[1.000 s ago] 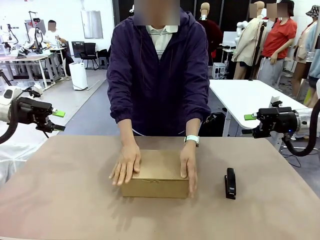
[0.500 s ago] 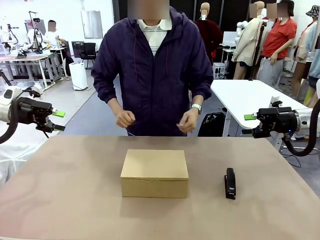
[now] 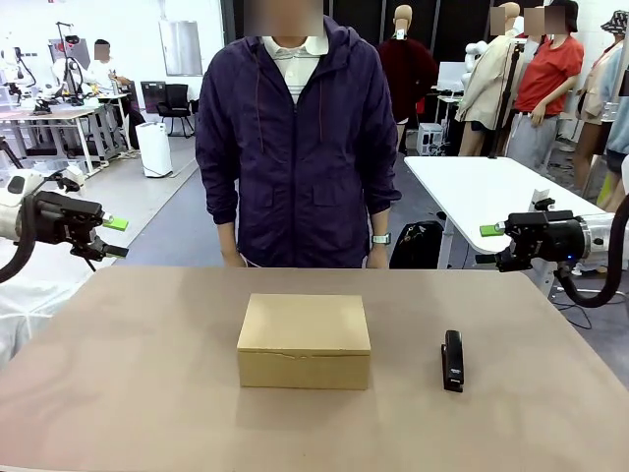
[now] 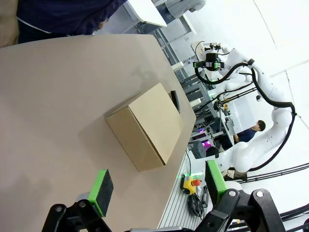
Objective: Pack the items into the box.
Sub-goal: Close the Mailer Box.
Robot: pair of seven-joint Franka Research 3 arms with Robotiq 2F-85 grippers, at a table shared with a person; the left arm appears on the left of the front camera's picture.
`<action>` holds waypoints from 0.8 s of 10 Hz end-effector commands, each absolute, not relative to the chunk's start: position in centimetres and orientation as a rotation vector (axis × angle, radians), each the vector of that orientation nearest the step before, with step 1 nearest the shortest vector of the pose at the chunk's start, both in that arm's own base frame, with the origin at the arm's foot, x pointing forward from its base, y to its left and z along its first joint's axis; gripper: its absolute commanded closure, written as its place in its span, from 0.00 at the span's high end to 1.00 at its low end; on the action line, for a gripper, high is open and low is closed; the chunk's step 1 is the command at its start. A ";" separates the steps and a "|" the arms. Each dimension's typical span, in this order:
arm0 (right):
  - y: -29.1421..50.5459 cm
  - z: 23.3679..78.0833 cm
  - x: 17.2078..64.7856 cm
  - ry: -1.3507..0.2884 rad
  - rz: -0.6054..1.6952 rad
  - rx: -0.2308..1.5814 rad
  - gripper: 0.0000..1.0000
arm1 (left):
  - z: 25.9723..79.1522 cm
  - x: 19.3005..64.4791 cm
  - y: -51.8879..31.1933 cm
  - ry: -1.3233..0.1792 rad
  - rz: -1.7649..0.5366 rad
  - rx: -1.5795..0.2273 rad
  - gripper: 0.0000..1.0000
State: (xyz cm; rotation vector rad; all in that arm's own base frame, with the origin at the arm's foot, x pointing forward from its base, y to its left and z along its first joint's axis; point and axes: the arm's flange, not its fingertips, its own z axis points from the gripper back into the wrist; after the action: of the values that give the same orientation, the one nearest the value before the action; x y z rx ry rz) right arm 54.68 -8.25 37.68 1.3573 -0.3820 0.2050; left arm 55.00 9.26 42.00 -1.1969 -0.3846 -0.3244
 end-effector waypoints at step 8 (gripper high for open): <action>-8.2 38.2 54.5 -0.387 0.210 1.364 1.00 | 42.1 54.9 9.3 -0.387 -0.338 -1.187 1.00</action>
State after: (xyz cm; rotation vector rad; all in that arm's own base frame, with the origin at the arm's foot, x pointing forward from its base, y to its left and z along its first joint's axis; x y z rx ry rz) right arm 54.68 -8.25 37.68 1.3573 -0.3820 0.2050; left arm 55.00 9.26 42.00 -1.1969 -0.3846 -0.3244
